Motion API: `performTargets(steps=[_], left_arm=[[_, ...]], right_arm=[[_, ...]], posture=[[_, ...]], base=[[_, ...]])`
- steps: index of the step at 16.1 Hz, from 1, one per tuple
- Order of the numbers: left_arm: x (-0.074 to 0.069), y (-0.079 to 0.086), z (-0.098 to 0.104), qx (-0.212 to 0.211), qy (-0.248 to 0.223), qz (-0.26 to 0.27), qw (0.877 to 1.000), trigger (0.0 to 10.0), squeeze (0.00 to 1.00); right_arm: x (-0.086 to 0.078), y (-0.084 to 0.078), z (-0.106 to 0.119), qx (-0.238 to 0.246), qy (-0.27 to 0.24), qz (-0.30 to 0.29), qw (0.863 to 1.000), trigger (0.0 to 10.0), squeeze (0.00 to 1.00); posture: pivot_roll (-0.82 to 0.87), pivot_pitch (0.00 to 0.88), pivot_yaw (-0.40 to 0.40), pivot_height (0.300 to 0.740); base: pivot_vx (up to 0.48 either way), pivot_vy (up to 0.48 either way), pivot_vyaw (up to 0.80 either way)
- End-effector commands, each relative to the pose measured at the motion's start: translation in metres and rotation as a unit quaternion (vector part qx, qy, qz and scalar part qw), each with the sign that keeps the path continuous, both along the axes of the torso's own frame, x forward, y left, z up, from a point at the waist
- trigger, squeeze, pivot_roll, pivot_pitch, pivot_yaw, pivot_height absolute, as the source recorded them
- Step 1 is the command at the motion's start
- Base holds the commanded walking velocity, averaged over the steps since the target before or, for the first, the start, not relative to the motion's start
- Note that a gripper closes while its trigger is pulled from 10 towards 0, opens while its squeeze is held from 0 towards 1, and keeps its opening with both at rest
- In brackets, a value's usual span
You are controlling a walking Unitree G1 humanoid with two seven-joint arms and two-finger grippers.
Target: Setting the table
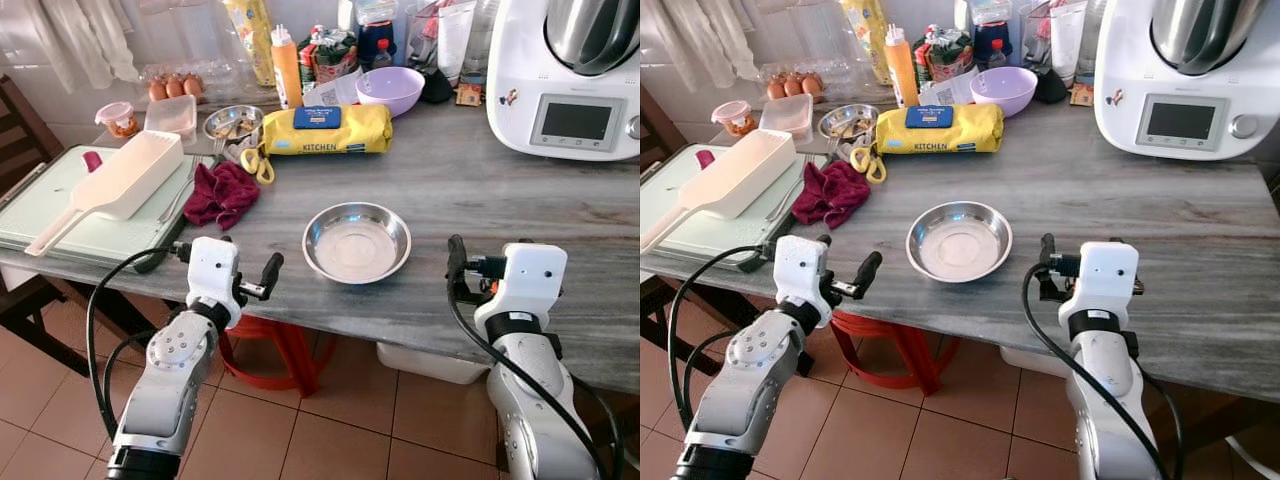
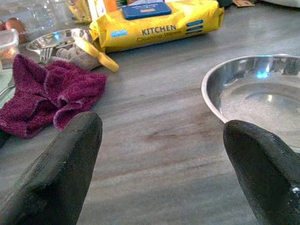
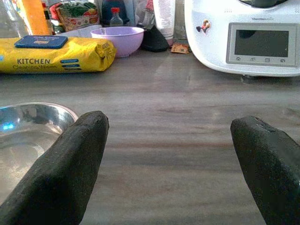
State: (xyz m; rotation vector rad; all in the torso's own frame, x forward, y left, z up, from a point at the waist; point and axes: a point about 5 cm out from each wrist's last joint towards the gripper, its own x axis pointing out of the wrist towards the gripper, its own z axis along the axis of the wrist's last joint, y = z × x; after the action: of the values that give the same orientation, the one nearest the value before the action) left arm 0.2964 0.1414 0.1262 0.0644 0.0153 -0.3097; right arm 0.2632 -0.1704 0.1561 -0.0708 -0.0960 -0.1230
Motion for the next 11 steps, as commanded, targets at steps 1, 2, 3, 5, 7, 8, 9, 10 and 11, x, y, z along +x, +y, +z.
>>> performTargets(steps=[1,2,3,5,7,8,9,10,11], left_arm=[[0.0002,0.0058,-0.0038,0.009,0.011,0.017,1.0,10.0,0.0],[0.0005,0.0059,-0.0033,0.01,0.009,0.016,1.0,10.0,0.0],[0.0007,0.0062,-0.0033,0.012,0.01,0.018,1.0,10.0,0.0],[0.0002,0.0062,-0.0038,0.014,0.011,0.02,1.0,10.0,0.0],[0.0001,0.0057,-0.0039,0.015,0.011,0.019,1.0,10.0,0.0],[0.0002,0.0057,-0.004,0.016,0.012,0.019,1.0,10.0,0.0],[0.0003,0.0062,-0.0041,0.018,0.013,0.02,1.0,10.0,0.0],[0.0004,0.0066,-0.0041,0.018,0.013,0.02,1.0,10.0,0.0],[0.0003,0.0067,-0.0041,0.018,0.013,0.02,1.0,10.0,0.0]], right_arm=[[-0.0001,0.0029,0.0062,0.004,-0.015,0.008,1.0,10.0,0.0],[0.0001,0.0032,0.006,0.005,-0.015,0.008,1.0,10.0,0.0],[0.0,0.0037,0.0058,0.005,-0.014,0.009,1.0,10.0,0.0],[0.0005,0.0037,0.0054,0.005,-0.013,0.01,1.0,10.0,0.0],[0.0011,0.0036,0.0053,0.005,-0.013,0.009,1.0,10.0,0.0],[0.0014,0.0035,0.0049,0.005,-0.012,0.01,1.0,10.0,0.0],[0.0015,0.0035,0.0044,0.005,-0.011,0.01,1.0,10.0,0.0],[0.0014,0.0036,0.0041,0.006,-0.011,0.009,1.0,10.0,0.0],[0.0014,0.0037,0.0039,0.006,-0.011,0.009,1.0,10.0,0.0]], posture=[[-0.16,0.066,0.122,0.74],[-0.16,0.067,0.122,0.74],[-0.16,0.068,0.122,0.74],[-0.16,0.068,0.121,0.74],[-0.16,0.068,0.121,0.74],[-0.16,0.069,0.121,0.74],[-0.16,0.069,0.123,0.74],[-0.16,0.07,0.124,0.74],[-0.16,0.07,0.123,0.74]], base=[[0.0,0.0,0.0],[0.0,0.0,0.0],[0.0,0.0,0.0],[0.0,0.0,0.0],[0.0,0.0,0.0],[-0.24,0.0,0.0],[-0.304,0.0,0.0],[-0.311,0.0,0.0],[-0.311,0.0,0.0]])
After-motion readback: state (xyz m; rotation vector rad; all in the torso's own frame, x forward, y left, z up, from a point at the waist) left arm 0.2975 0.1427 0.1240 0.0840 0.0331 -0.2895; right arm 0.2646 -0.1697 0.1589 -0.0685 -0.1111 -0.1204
